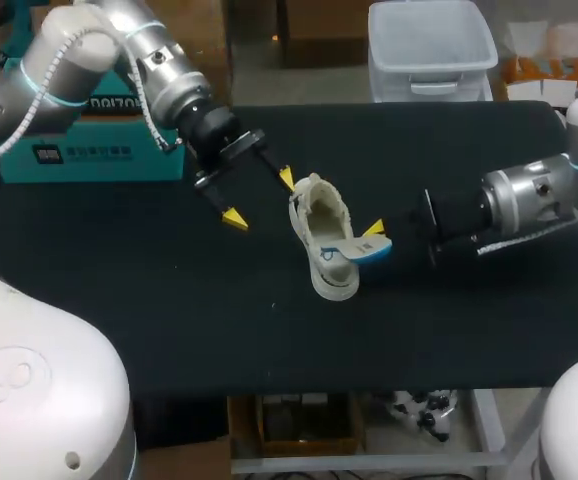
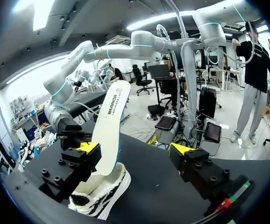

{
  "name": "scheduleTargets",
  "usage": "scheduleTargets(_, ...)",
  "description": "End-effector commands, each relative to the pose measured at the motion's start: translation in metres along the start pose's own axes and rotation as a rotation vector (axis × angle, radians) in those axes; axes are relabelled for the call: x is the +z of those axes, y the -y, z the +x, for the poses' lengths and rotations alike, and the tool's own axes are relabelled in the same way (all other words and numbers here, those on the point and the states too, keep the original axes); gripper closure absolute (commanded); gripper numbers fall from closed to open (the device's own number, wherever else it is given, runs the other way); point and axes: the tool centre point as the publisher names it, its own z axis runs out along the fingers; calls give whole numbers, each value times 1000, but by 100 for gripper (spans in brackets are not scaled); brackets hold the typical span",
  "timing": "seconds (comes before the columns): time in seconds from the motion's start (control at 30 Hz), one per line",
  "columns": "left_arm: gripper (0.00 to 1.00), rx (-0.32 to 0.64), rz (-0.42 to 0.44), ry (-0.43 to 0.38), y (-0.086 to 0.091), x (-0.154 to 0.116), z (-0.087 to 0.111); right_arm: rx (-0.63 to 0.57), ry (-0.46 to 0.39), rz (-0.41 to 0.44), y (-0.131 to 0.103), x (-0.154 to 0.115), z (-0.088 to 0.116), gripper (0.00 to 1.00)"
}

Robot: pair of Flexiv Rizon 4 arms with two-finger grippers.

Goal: Open the shoe tongue, take the insole out of the shoe, put the insole back into the shoe, and pack the shoe into the shoebox

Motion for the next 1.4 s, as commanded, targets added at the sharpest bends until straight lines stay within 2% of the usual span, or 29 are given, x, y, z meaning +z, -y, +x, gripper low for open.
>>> scheduleTargets(0.03,0,9,36,451,-6,6,7,-13,-29,-18,1,0,0,100)
scheduleTargets(0.33,0,9,36,451,-6,6,7,1,-58,-24,-9,6,-1,100)
scheduleTargets(0.53,0,9,36,451,-6,6,7,-1,-74,-34,-23,7,5,100)
scheduleTargets(0.77,0,9,36,451,-6,6,7,-20,-123,-47,-36,8,9,100)
scheduleTargets(1.03,0,9,36,451,-6,6,7,-28,-202,-84,-37,11,7,100)
scheduleTargets(1.4,0,9,36,451,-6,6,7,7,-243,-107,-32,23,3,100)
